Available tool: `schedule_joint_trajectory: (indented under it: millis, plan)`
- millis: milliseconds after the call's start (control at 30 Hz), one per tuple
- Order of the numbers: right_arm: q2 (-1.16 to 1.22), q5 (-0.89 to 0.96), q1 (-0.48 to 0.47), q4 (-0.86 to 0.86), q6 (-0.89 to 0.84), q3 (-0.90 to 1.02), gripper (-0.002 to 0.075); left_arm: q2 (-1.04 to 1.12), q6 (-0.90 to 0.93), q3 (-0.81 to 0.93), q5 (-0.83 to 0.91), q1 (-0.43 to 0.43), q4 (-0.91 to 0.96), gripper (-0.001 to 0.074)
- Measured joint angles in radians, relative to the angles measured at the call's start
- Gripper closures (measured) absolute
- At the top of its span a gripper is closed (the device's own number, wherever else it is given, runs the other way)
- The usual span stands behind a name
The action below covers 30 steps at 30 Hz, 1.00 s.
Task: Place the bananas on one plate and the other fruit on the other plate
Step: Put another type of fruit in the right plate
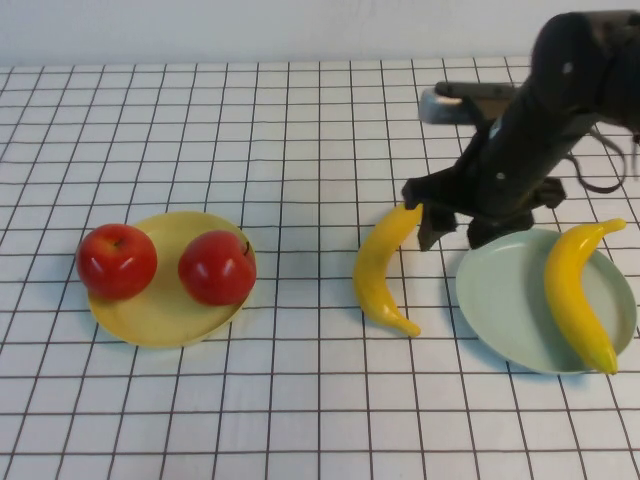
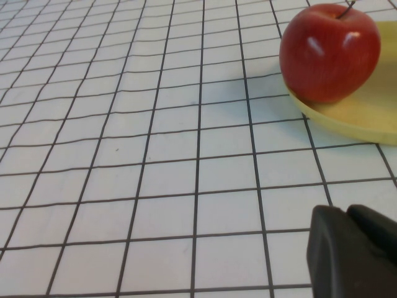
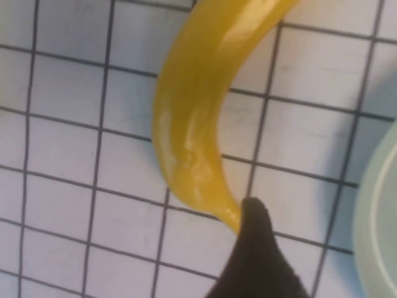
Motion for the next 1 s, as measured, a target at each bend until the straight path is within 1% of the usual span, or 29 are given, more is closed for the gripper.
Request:
schedule_joint_trajectory:
  millis: [133,300,400,533,700,867,1000]
  plan:
    - [0.114,0.059,0.060,-0.007,0.052,-0.105,0.0299,0.000,0.000,0.000,0.000,0.000,0.000,0.0736]
    - [0.253,0.131,0.143,-0.084,0.104,-0.281,0.0299,0.000,0.000,0.000,0.000,0.000,0.000,0.0736]
    - [0.329,0.148,0.179,-0.135,0.123,-0.398,0.0299,0.000,0.000,0.000,0.000,0.000,0.000,0.0736]
    - [0.409,0.159,0.206,-0.156,0.131,-0.503,0.0299,0.000,0.000,0.000,0.000,0.000,0.000,0.0736]
    - [0.436,0.178,0.215,-0.151,0.136,-0.551,0.0299,0.000,0.000,0.000,0.000,0.000,0.000,0.0736]
    - [0.438,0.184,0.215,-0.151,0.137,-0.553,0.0300,0.000,0.000,0.000,0.000,0.000,0.000,0.0736]
    - [0.438,0.184,0.215,-0.151,0.137,-0.553,0.0318,0.000,0.000,0.000,0.000,0.000,0.000,0.0736]
